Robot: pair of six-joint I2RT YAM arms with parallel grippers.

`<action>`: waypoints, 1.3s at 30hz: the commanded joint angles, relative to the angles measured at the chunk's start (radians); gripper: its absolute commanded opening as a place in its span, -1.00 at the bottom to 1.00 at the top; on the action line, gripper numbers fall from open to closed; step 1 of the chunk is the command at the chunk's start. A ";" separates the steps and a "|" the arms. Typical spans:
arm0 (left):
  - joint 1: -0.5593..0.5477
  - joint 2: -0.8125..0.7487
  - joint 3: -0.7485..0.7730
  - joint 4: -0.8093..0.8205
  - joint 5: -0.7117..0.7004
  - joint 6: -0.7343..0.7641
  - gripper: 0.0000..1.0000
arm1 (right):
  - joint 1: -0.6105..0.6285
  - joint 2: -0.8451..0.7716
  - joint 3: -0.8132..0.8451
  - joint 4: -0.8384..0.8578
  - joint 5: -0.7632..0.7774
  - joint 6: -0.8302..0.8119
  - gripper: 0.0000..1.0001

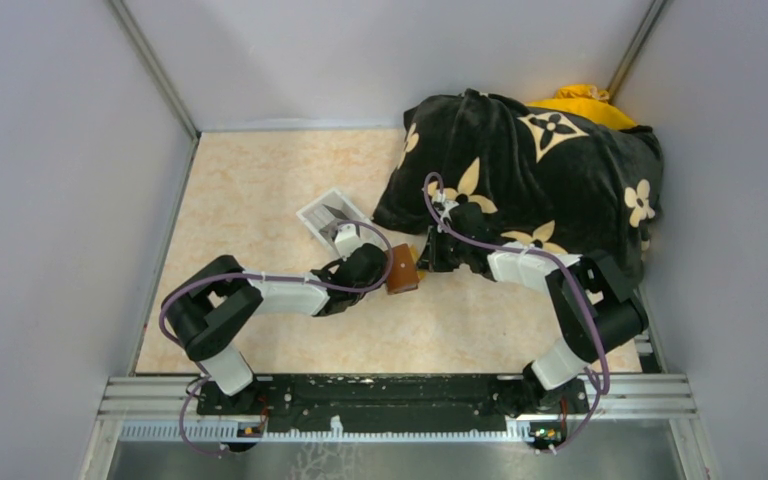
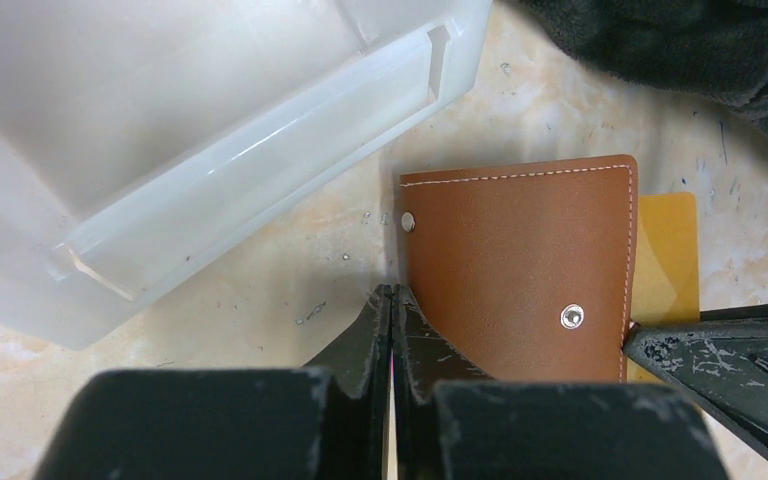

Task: Put the credit cards into the card holder
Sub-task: Open the card holder at the center of the board.

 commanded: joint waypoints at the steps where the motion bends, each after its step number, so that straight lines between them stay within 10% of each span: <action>1: 0.008 0.072 -0.059 -0.173 0.053 0.029 -0.94 | -0.001 -0.011 -0.010 0.073 -0.062 0.029 -1.00; 39: -0.039 0.043 -0.178 -0.064 0.163 0.013 -1.00 | 0.058 -0.082 -0.033 0.194 -0.101 0.132 -1.00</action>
